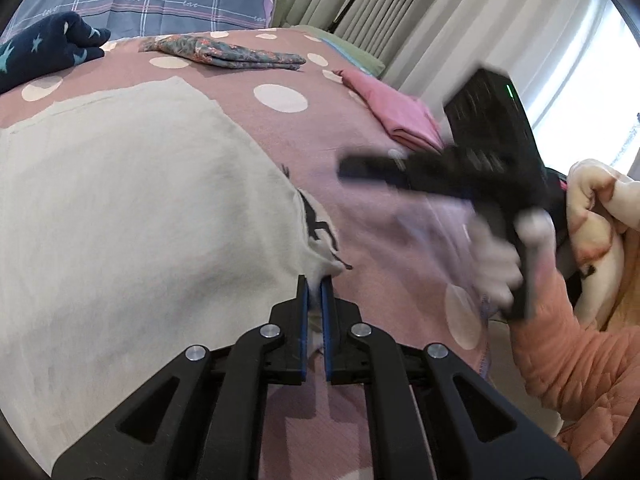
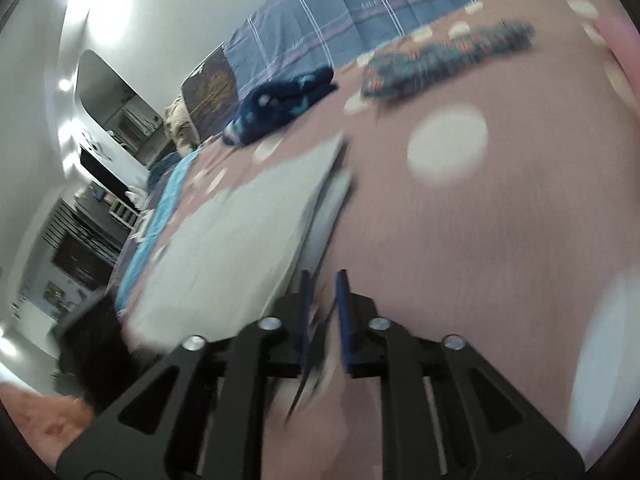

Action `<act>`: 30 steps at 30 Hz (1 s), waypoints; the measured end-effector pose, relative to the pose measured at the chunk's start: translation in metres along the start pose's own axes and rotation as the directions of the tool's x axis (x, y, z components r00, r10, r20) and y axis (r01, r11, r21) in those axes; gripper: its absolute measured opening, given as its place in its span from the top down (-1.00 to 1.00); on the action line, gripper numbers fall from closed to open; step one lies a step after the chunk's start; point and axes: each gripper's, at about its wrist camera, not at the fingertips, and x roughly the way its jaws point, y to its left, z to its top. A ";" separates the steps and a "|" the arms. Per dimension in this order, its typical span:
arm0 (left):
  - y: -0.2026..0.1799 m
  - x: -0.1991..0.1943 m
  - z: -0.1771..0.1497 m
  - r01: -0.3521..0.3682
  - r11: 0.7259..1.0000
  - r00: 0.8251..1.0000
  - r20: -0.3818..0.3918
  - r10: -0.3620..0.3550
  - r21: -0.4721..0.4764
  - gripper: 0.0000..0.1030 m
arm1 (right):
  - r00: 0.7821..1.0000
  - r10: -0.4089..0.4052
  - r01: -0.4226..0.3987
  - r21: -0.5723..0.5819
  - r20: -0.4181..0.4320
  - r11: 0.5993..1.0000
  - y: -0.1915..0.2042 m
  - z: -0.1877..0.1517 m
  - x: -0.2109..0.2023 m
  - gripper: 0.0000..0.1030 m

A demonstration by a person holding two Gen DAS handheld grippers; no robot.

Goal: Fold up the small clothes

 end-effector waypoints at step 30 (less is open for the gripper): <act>-0.001 -0.015 -0.022 -0.118 0.992 0.993 0.005 0.118 0.043 0.50 | 0.982 -0.131 0.126 0.049 0.134 0.991 0.055 -0.053 -0.019 0.95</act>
